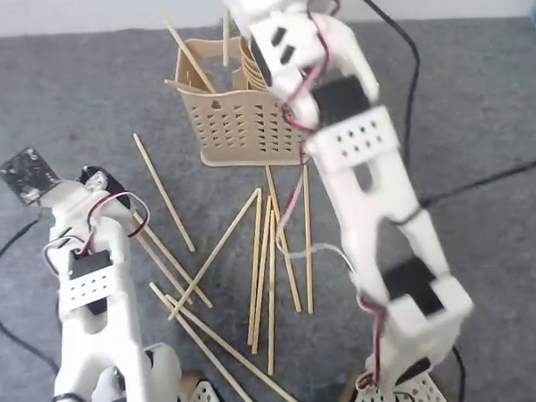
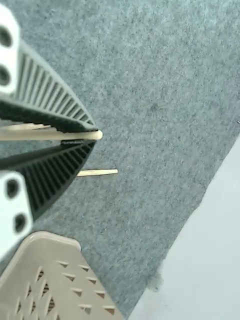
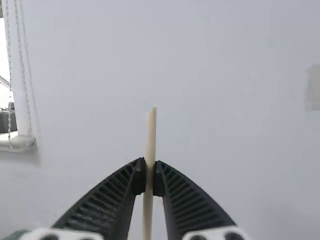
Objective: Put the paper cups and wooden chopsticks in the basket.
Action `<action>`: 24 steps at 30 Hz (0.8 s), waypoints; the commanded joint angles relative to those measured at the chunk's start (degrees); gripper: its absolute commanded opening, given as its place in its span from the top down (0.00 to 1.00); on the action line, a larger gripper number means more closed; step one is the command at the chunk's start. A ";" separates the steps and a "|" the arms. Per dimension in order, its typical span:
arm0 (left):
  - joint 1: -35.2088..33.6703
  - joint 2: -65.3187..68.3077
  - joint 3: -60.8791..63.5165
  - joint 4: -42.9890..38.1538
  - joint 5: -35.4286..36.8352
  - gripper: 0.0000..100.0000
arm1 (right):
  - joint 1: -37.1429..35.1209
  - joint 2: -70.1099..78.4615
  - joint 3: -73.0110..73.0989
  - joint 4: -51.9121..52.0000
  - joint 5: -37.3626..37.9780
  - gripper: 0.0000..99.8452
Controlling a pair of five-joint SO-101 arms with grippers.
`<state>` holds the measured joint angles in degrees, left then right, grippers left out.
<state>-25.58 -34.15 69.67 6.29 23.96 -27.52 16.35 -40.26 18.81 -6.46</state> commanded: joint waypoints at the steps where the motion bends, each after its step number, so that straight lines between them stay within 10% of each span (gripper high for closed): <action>1: 0.62 -2.20 -0.40 -1.58 0.26 0.99 | 0.13 4.79 -12.84 7.25 -1.41 0.99; 15: 0.70 -2.11 -0.40 -1.58 0.26 0.99 | -0.04 12.18 -32.79 31.69 -10.02 0.91; 24: 0.62 -2.11 -0.31 -1.58 0.26 0.99 | 0.13 11.65 -56.26 72.40 -10.20 0.98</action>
<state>-25.58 -34.15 69.67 6.29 23.96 -27.43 29.71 -90.90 76.66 -15.96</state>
